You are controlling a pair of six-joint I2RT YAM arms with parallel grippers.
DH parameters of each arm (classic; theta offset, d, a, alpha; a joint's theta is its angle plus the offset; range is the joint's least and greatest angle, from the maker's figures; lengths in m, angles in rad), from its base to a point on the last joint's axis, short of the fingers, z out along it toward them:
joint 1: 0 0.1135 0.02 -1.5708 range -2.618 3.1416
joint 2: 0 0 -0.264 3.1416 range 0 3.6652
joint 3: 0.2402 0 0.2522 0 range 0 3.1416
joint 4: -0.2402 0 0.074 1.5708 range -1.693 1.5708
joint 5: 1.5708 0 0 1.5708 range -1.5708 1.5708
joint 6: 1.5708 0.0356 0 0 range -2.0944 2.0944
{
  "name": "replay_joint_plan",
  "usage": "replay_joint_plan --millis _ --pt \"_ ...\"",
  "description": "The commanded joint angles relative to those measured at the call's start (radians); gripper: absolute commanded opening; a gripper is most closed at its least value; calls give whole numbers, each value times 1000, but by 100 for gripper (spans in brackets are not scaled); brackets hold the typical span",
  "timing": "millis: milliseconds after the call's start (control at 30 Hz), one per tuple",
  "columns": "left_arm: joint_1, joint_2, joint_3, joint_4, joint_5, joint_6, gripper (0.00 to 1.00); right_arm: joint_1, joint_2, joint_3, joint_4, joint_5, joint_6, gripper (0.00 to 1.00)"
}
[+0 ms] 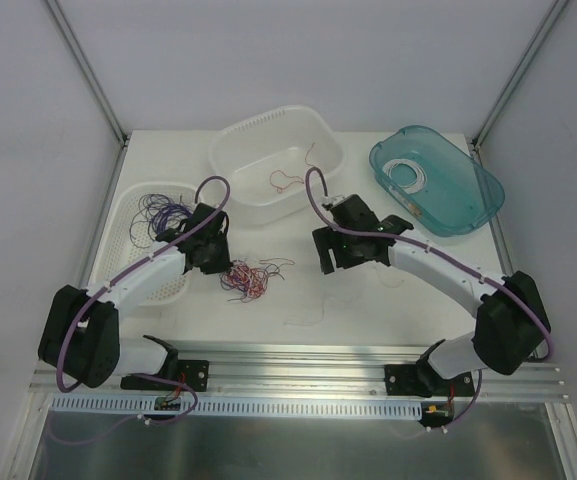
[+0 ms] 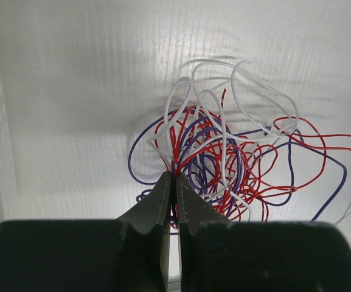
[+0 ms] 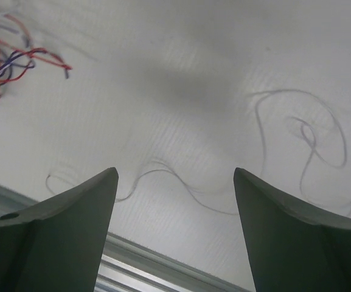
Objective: Untangle the cables
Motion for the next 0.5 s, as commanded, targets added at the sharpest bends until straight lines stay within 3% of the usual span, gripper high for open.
replay_joint_plan --millis 0,100,300,367,467 --pt "3 8 29 -11 22 -3 0 -10 -94 -43 -40 294 213 82" --pt "-6 14 31 -9 25 -3 0 -42 -102 -94 -63 356 310 83" --pt "-18 37 40 -8 57 -8 0 -93 -54 -184 59 282 404 78" --pt "-21 37 39 -8 58 -11 0 -97 -27 -203 90 276 401 71" --pt "-26 44 37 -5 61 -6 0 -96 -17 -203 122 270 384 47"
